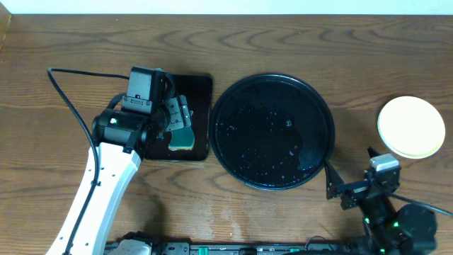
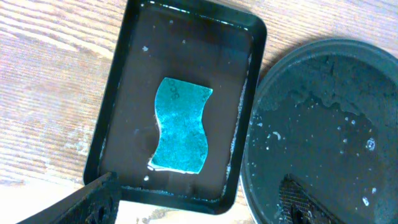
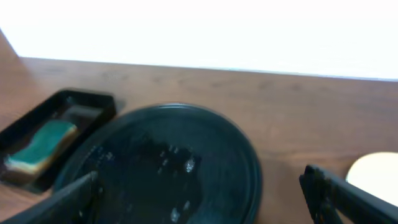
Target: Clean dirty plates on tray and stack at the side
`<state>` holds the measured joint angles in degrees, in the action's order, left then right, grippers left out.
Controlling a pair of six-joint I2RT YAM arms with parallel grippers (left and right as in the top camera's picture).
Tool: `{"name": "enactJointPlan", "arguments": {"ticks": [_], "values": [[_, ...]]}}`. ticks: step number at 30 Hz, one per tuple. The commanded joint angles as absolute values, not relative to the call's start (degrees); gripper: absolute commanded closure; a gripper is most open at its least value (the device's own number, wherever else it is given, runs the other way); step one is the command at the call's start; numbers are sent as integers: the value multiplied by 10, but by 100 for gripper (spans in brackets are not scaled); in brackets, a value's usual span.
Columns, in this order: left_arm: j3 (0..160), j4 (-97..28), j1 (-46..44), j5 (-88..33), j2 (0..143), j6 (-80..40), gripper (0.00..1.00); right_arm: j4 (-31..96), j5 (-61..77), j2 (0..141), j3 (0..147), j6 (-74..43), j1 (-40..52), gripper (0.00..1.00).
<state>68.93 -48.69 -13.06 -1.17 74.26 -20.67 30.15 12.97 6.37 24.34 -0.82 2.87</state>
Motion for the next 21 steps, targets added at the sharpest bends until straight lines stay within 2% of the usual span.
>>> {"name": "enactJointPlan", "arguments": {"ticks": [1,9,21], "values": [[702,-488,-128,-11,742,-199,18,251,125,11,170,-19,18,1],[702,-488,-128,-11,742,-199,18,34,124,3,6,-19,18,1],[702,-488,-128,-11,742,-199,18,32,122,3,3,-16,18,1]]}}
